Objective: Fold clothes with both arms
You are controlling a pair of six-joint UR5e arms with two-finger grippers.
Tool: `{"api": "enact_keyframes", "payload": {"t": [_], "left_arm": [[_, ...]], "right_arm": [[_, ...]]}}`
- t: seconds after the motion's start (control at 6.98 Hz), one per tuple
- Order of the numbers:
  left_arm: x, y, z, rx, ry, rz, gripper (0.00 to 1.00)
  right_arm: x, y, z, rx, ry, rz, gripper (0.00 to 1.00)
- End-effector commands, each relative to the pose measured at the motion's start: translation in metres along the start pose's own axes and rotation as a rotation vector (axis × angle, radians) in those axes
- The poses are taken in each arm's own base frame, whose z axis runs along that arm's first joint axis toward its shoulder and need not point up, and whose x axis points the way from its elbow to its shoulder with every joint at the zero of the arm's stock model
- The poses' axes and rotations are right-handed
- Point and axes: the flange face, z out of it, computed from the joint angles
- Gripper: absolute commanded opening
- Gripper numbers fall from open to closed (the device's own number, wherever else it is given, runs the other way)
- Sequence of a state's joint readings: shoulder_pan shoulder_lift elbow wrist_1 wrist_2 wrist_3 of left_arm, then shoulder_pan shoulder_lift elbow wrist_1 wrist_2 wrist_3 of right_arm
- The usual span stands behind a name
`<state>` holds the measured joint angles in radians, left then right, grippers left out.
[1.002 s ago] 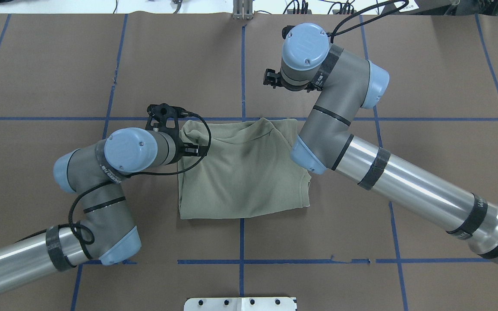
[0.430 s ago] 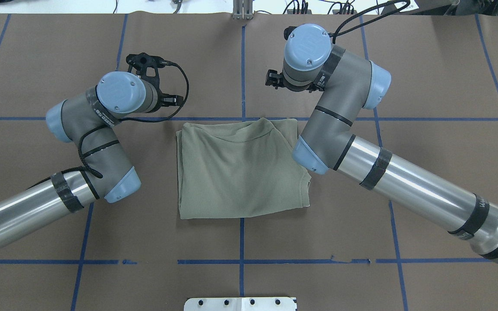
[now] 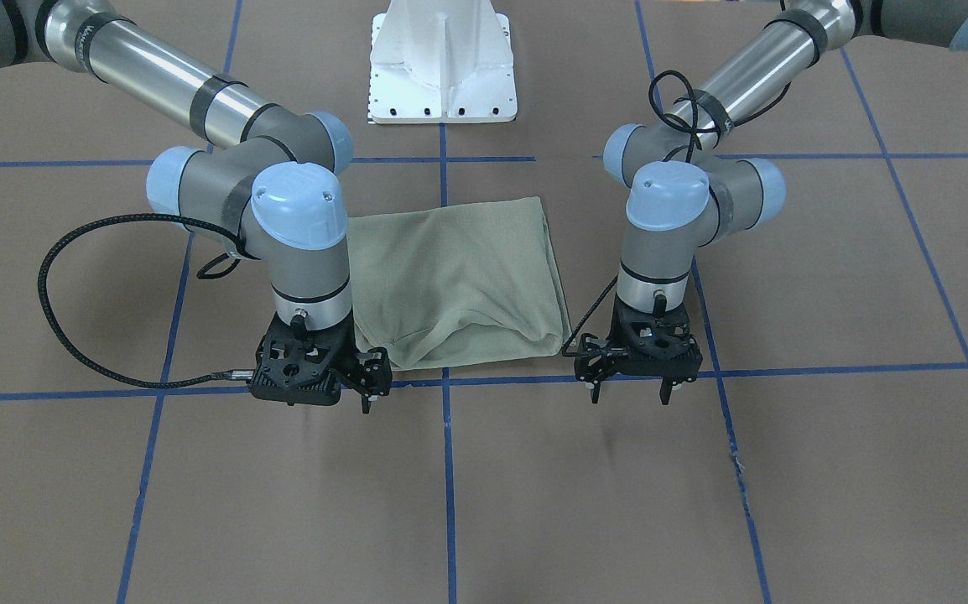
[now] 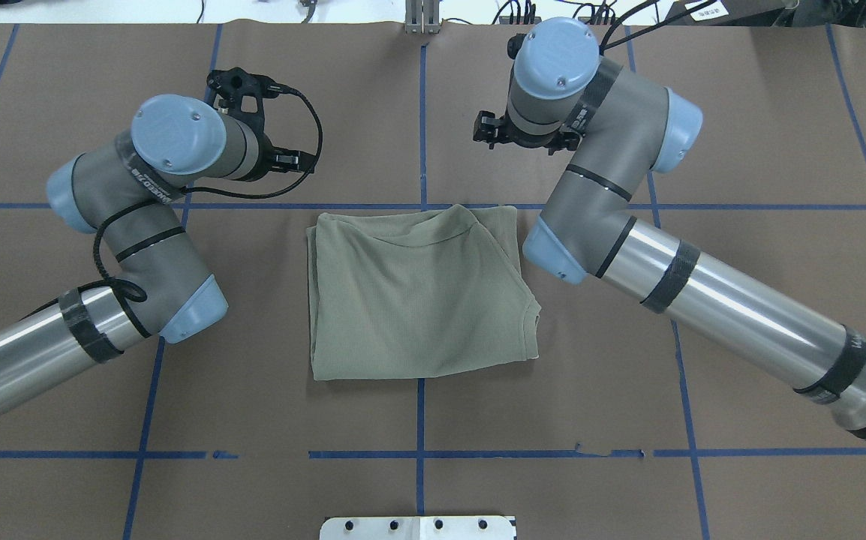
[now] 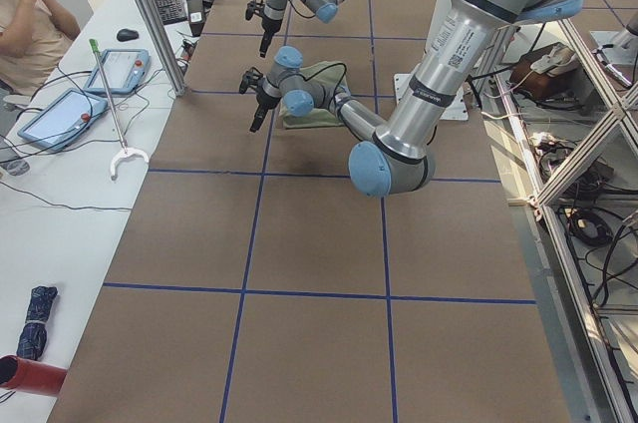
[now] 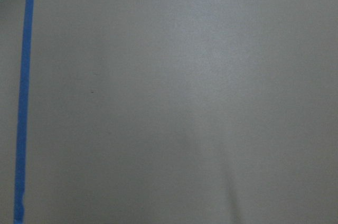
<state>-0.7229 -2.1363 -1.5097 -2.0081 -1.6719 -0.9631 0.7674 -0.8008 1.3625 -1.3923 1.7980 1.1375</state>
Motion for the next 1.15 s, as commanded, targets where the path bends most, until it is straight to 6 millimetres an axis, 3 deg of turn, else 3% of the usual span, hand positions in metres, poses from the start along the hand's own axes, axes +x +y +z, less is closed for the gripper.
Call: {"api": "enact_keyframes", "payload": {"t": [0.0, 0.14, 0.29, 0.43, 0.57, 0.72, 0.86, 1.0], "left_arm": [[-0.015, -0.005, -0.084, -0.035, 0.016, 0.150, 1.00], [-0.051, -0.006, -0.119, -0.082, 0.004, 0.205, 1.00], [-0.112, -0.015, -0.152, -0.113, 0.020, 0.280, 1.00], [-0.196, -0.025, -0.180, -0.140, 0.029, 0.347, 1.00], [-0.286, -0.027, -0.207, -0.159, 0.023, 0.406, 1.00], [-0.361, -0.009, -0.226, -0.182, -0.005, 0.430, 1.00], [-0.413, 0.019, -0.234, -0.219, -0.032, 0.341, 1.00], [-0.457, 0.053, -0.227, -0.281, -0.025, 0.254, 1.00]], "right_arm": [[0.119, -0.031, -0.020, -0.051, 0.000, -0.159, 1.00], [0.189, -0.061, -0.041, -0.112, 0.011, -0.228, 1.00], [0.272, -0.087, -0.052, -0.149, 0.014, -0.313, 1.00], [0.372, -0.094, -0.061, -0.190, -0.016, -0.364, 1.00], [0.475, -0.082, -0.071, -0.219, -0.046, -0.324, 1.00], [0.569, -0.045, -0.074, -0.245, -0.056, -0.202, 1.00], [0.638, 0.013, -0.068, -0.250, -0.071, -0.192, 1.00], [0.697, 0.077, -0.060, -0.245, -0.077, -0.214, 1.00]]}}
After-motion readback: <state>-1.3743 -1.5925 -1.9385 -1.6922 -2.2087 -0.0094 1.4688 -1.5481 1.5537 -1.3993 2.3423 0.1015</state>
